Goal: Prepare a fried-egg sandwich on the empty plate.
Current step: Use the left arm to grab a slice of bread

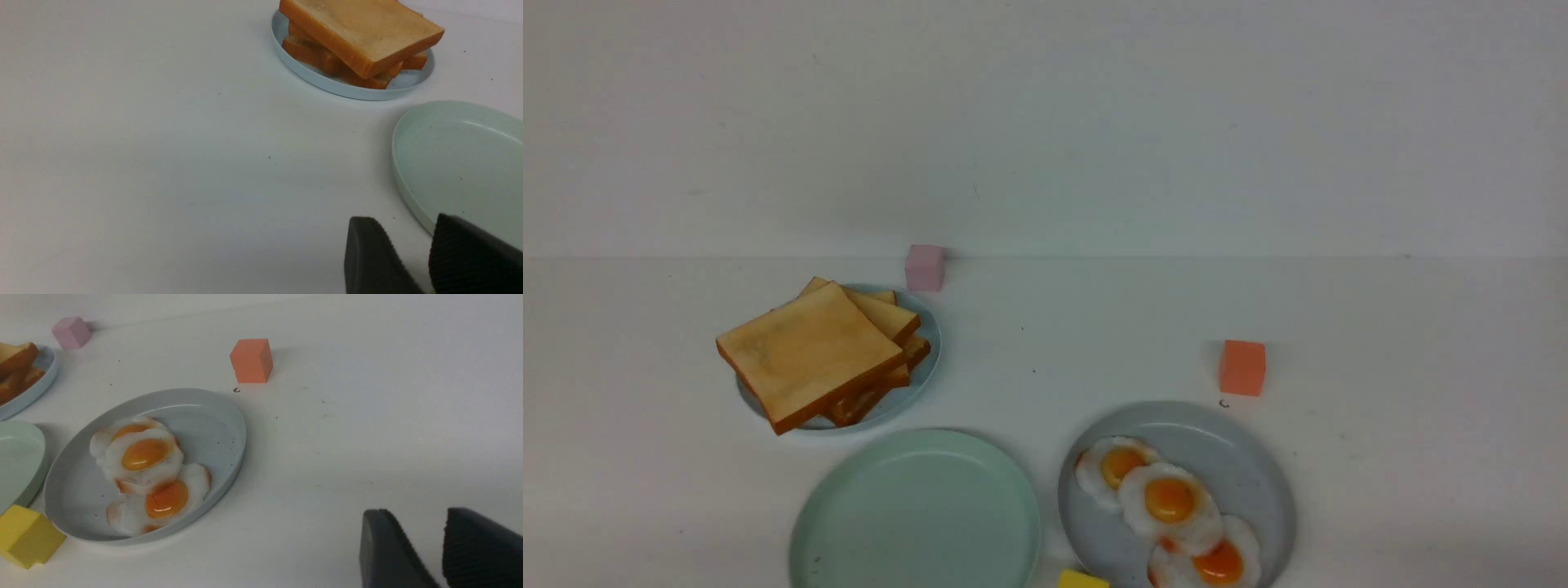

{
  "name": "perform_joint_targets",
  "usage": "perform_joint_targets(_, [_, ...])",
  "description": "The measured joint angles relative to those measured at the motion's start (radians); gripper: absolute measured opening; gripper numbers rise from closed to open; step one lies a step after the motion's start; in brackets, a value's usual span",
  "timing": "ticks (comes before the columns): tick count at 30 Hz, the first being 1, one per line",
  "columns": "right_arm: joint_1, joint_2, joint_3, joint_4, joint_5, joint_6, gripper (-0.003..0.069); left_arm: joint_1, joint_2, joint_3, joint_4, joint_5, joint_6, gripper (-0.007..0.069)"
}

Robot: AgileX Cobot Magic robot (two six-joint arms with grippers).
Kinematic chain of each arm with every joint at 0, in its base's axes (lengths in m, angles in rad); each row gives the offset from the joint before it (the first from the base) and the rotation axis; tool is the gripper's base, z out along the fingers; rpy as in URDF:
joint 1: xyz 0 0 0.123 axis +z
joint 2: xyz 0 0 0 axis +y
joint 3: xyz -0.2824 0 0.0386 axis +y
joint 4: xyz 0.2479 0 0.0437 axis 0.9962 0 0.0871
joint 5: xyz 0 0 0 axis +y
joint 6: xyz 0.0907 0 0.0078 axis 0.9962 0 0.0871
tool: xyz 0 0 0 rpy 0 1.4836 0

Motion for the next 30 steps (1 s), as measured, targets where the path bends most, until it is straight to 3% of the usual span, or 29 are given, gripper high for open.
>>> perform_joint_targets(30, [0.000, 0.000, 0.000, 0.001, -0.003, 0.000, 0.0241, 0.000, 0.000, 0.000, 0.013, 0.000, 0.000, 0.0238])
